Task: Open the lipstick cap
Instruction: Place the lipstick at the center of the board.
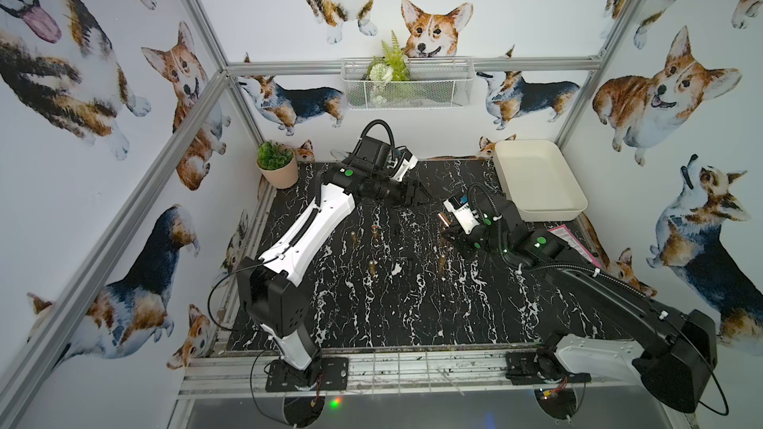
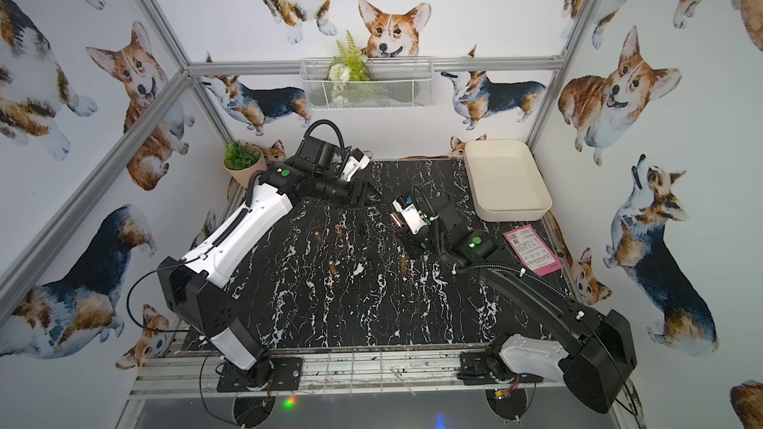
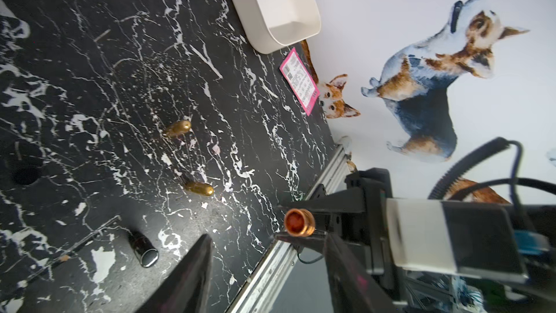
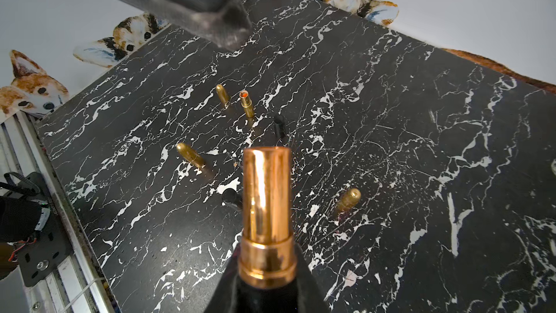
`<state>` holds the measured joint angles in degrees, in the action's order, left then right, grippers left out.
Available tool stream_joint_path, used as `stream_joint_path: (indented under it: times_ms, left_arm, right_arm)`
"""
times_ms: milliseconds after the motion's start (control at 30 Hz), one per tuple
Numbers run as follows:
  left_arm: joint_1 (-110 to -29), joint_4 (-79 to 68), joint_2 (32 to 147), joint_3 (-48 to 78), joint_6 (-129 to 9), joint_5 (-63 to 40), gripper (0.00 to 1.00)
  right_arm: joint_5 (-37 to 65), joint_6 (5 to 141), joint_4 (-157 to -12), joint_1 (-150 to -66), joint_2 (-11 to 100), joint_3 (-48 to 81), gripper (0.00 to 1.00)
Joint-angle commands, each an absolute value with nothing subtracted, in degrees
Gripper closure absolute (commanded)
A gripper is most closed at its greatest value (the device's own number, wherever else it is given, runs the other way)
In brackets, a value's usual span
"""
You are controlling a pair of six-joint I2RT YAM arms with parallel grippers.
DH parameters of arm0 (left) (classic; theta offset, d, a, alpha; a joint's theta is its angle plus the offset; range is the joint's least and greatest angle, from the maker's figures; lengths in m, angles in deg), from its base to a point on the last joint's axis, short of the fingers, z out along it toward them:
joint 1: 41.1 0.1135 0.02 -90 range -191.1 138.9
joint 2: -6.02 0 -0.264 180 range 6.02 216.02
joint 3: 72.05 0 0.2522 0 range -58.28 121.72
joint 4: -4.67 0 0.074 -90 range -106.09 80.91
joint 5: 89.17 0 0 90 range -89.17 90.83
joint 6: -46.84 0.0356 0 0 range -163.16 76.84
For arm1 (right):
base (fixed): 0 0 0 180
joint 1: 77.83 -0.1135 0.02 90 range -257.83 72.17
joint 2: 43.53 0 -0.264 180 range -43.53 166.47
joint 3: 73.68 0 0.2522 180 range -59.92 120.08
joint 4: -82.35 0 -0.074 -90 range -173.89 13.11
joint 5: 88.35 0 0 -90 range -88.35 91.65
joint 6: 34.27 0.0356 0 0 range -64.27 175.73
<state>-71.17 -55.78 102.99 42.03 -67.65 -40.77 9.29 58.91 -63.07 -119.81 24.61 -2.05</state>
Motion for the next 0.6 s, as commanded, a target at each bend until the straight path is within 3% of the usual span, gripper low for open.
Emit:
stream_joint_path:
  times_ms: [0, 567]
  left_arm:
    - [-71.09, -55.61, 102.06, 40.56, -68.90, -47.04, 0.39]
    - [-71.95, -55.13, 105.32, 39.99, -69.39, -48.34, 0.43]
  right_arm:
    - [10.17, 59.64, -66.57, -120.34, 25.41, -1.56, 1.00]
    - [9.43, 58.00, -65.60, -121.43, 27.19, -0.06, 1.00]
